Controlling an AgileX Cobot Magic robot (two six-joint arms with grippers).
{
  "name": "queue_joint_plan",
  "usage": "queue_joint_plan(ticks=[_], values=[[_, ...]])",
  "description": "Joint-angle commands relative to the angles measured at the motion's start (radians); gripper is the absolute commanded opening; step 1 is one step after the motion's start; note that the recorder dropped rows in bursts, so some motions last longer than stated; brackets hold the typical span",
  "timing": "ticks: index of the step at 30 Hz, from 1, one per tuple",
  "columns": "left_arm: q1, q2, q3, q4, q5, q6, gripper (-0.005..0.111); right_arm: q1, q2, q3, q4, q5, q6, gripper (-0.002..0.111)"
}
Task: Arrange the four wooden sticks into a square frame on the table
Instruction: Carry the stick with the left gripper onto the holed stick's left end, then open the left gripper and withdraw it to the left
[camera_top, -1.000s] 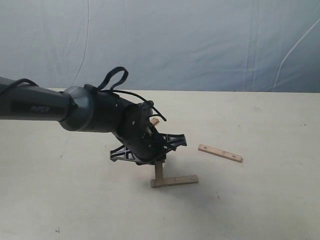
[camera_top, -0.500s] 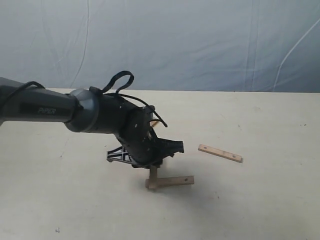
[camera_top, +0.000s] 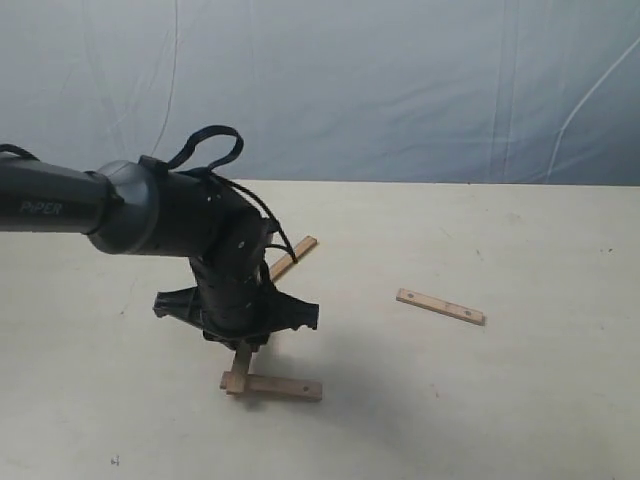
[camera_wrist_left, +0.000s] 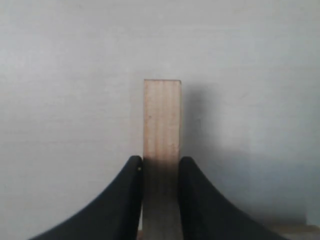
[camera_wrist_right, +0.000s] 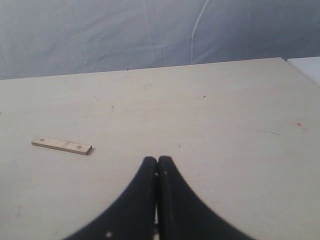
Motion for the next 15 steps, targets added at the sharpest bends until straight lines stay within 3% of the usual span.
queue_joint_plan(ticks=[1, 8, 15], values=[[0.029, -0.009, 0.061, -0.039, -0.077, 0.017, 0.000, -0.006, -0.007, 0.005, -0.004, -0.010, -0.002, -0.001], [0.035, -0.007, 0.068, -0.057, -0.096, 0.056, 0.006, -0.006, -0.007, 0.005, -0.004, -0.010, -0.002, -0.001], [0.035, -0.018, 0.068, -0.066, -0.085, 0.063, 0.045, -0.006, -0.007, 0.005, -0.004, -0.010, -0.002, -0.001]])
